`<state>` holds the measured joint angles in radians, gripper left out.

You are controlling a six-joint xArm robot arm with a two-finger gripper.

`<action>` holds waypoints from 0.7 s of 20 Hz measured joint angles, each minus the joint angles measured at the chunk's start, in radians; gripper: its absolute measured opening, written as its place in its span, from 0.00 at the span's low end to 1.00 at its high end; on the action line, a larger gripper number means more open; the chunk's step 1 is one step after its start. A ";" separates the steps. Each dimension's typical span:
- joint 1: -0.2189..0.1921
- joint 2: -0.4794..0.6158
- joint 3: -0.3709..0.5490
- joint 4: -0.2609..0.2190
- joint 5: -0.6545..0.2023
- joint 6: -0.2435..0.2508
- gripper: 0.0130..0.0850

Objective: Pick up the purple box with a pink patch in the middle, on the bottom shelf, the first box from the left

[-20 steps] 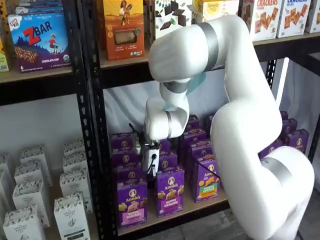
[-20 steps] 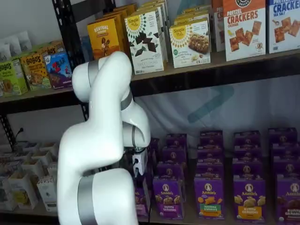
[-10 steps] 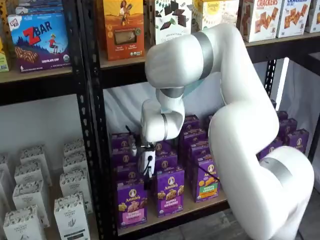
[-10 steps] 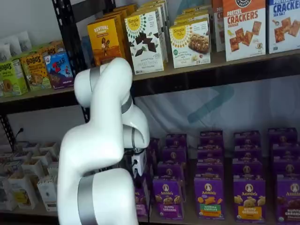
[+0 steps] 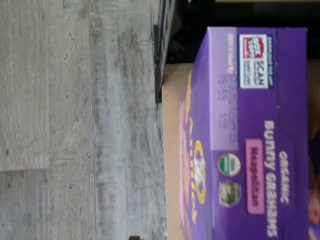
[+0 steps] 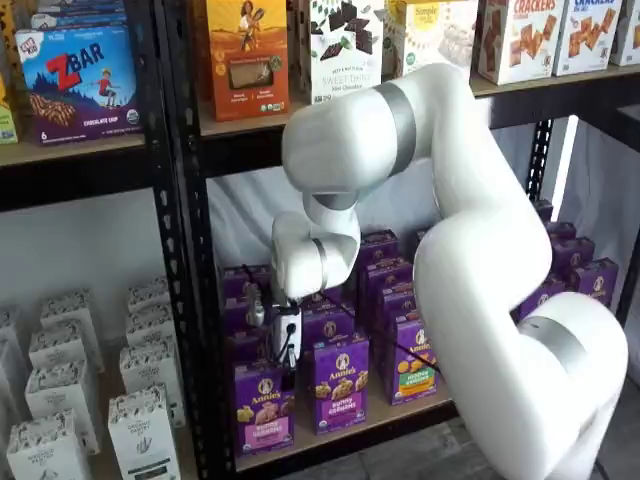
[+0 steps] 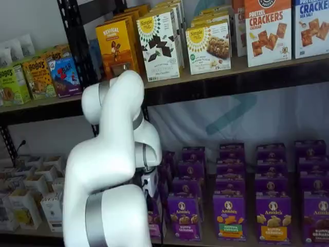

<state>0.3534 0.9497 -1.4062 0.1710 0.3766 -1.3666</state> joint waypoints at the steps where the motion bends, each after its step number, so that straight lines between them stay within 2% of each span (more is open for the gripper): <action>1: 0.002 0.007 -0.005 -0.003 -0.005 0.005 1.00; 14: 0.005 0.073 -0.064 -0.009 -0.026 0.013 1.00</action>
<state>0.3584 1.0230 -1.4700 0.1622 0.3509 -1.3538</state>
